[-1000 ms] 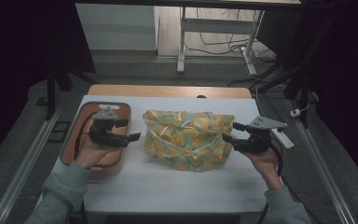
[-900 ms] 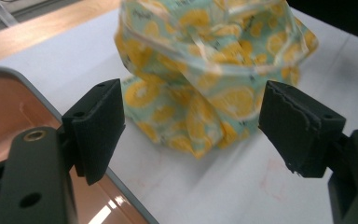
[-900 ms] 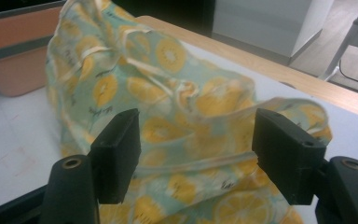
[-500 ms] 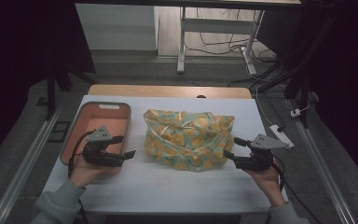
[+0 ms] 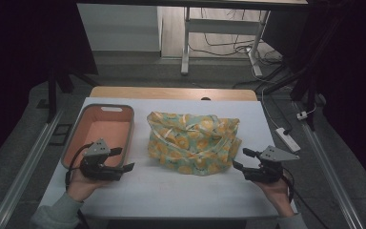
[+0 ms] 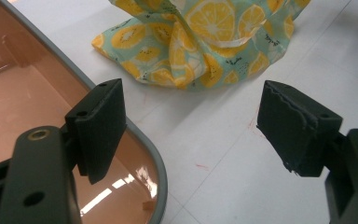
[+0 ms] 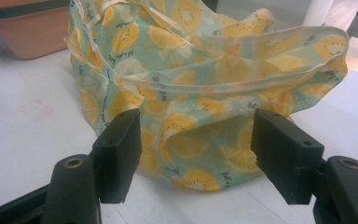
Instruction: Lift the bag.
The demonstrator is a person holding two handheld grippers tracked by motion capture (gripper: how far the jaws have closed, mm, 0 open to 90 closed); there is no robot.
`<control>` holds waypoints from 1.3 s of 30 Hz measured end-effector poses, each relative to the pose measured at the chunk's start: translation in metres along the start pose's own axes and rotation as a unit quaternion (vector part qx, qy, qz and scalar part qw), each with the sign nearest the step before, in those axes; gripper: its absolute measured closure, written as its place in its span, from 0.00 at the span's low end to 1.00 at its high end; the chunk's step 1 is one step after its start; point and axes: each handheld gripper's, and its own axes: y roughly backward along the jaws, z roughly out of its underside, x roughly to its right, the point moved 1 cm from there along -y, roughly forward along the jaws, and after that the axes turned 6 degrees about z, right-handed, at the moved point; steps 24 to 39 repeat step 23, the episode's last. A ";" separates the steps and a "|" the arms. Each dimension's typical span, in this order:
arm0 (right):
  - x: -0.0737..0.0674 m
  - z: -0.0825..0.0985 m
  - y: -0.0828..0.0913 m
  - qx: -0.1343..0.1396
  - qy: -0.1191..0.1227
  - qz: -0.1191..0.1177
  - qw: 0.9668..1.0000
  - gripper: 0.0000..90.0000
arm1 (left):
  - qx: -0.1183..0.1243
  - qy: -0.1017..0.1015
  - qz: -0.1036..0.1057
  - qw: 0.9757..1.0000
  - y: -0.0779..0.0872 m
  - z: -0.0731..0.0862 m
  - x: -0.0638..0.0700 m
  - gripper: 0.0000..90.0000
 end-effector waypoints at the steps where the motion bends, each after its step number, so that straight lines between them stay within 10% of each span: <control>1: 0.000 0.000 0.000 -0.001 0.002 0.000 1.000 0.37 | -0.001 0.000 0.000 1.000 0.000 0.000 0.000 0.27; 39: -0.002 0.000 -0.001 -0.003 0.008 0.002 1.000 0.38 | -0.003 0.000 0.005 1.000 -0.002 -0.001 -0.001 0.26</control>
